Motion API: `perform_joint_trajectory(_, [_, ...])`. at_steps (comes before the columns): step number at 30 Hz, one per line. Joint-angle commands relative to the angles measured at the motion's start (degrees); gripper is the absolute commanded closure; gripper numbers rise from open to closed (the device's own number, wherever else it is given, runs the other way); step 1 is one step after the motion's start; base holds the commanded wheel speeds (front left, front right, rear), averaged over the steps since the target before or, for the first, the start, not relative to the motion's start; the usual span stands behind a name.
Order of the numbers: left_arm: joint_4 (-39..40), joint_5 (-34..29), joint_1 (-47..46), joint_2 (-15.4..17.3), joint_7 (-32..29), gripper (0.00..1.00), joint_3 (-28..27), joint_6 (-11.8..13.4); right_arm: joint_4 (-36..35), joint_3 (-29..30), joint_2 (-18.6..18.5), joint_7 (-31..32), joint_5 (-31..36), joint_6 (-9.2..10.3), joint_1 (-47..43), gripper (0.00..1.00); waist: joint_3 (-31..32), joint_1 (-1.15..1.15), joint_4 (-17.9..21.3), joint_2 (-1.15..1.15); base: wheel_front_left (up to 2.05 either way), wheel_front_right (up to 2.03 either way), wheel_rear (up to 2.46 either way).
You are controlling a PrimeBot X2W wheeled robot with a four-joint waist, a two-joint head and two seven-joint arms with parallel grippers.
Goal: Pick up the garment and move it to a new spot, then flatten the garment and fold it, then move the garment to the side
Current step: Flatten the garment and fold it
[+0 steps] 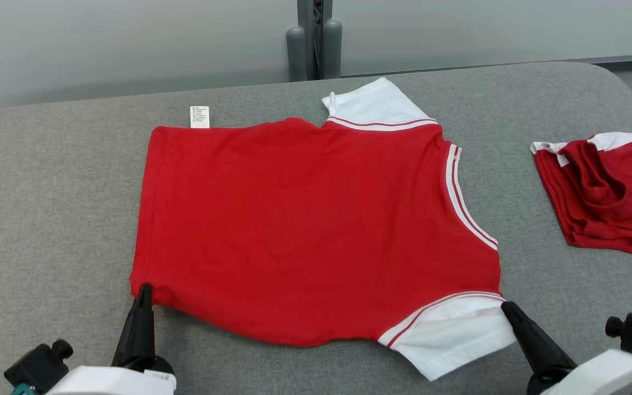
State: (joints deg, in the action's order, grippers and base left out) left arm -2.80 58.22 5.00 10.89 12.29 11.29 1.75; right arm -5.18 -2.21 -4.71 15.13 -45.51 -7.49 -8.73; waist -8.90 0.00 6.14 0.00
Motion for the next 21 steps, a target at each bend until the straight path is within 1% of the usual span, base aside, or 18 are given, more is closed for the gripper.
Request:
perform_joint_trajectory(1, [-0.14, -0.32, -1.34, 0.23, -0.13, 1.0, 0.03, -0.05, -0.08, 0.25, -0.56, 0.32, 0.44, -0.01, 1.1, 1.0, -0.17, 0.0, -0.02, 0.0, 0.0, 0.0, 0.0])
perform_joint_trajectory(6, [-2.5, -0.51, -6.15, -0.07, -0.78, 1.0, 0.03, 0.53, 1.16, 0.65, -1.86, 2.65, 1.47, -0.01, 6.57, 1.0, -1.42, 0.0, -0.15, 0.0, 0.0, 0.0, 0.0])
perform_joint_trajectory(10, [-5.91, -0.74, -10.31, -0.7, -0.6, 1.0, -0.11, 0.78, 3.97, 0.99, -2.59, 3.72, 1.71, -0.01, 12.22, 1.0, -2.84, 0.0, -0.52, 0.0, 0.0, 0.0, 0.0])
perform_joint_trajectory(15, [-11.03, -1.27, -16.41, -1.35, -0.66, 1.0, 0.03, 1.1, 9.45, 0.7, -3.47, 4.48, 2.37, -0.01, 20.21, 1.0, -5.16, 0.0, -0.98, 0.0, 0.0, 0.0, 0.0])
perform_joint_trajectory(21, [-18.63, -2.48, -24.11, -1.59, -1.62, 1.0, 1.09, 1.49, 18.98, -1.12, -4.37, 4.79, 3.34, -0.01, 30.04, 1.0, -7.74, 0.0, -1.35, 0.0, 0.0, 0.0, 0.0])
